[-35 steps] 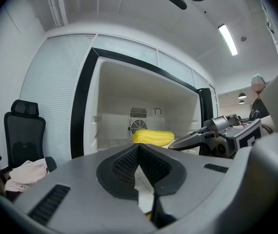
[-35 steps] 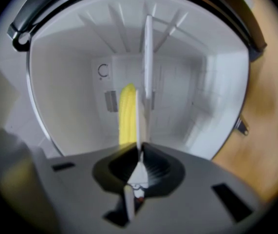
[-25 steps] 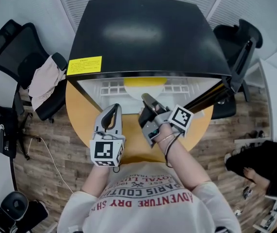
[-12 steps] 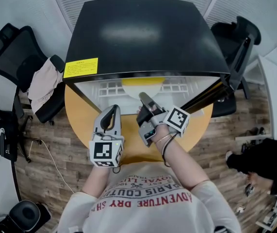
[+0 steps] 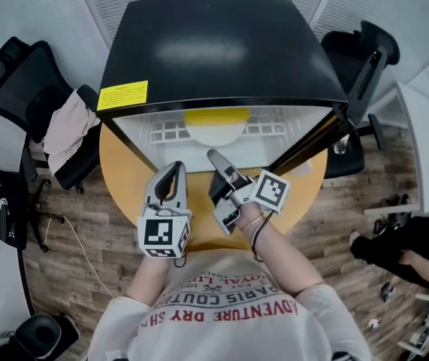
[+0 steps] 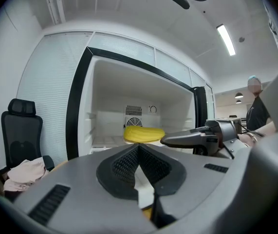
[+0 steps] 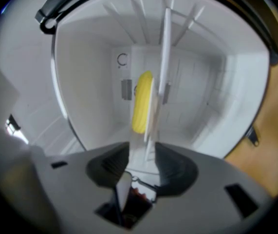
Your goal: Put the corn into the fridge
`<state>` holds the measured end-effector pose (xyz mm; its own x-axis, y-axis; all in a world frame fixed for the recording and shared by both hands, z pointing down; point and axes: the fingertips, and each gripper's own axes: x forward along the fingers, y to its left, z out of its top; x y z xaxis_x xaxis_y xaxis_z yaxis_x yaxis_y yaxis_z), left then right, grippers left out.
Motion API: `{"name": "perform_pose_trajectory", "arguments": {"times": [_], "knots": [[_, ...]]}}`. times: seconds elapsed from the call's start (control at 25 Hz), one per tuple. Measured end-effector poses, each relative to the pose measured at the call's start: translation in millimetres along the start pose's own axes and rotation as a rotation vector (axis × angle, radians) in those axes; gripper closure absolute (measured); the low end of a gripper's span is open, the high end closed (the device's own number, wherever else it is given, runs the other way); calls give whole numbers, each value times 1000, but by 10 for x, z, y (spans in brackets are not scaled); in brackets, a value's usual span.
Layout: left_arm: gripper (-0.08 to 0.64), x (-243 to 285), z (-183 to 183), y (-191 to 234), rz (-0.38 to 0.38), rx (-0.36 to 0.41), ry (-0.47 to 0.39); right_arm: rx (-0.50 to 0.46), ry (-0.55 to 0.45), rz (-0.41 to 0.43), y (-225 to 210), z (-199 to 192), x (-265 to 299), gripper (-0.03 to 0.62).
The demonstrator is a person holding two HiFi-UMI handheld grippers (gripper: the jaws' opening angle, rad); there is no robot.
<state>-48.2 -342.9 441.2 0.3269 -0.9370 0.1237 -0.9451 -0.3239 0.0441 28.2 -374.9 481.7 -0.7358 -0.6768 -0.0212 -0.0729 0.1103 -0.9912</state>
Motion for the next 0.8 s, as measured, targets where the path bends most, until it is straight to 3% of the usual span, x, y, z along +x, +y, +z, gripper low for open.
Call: {"name": "perform_pose_trajectory", "arguments": {"times": [0.08,0.16,0.24,0.44,0.52,0.64,0.8], "knots": [[535,-52,-2,-62,-1,5,3,-104,47,4,71,-113,-107,442],[535,-104,-6,-128,0,4,5,-234,76,-8,121,-174,-212,546],[535,-156,-1,-198,0,-6,7,-381,106,-71,80,-211,-336,554],[535,-286,38,-379,-2,-4,15,-948,112,-213,180,-147,-615,557],[535,-328,79,-429,0,2,13,-1122,85,-230,303,-103,-702,558],[535,-388,128,-491,3,7,9,-1293,53,-228,451,-65,-819,558],[535,-446,170,-556,1,12,5,-1399,19,-250,511,2,-977,558]]}}
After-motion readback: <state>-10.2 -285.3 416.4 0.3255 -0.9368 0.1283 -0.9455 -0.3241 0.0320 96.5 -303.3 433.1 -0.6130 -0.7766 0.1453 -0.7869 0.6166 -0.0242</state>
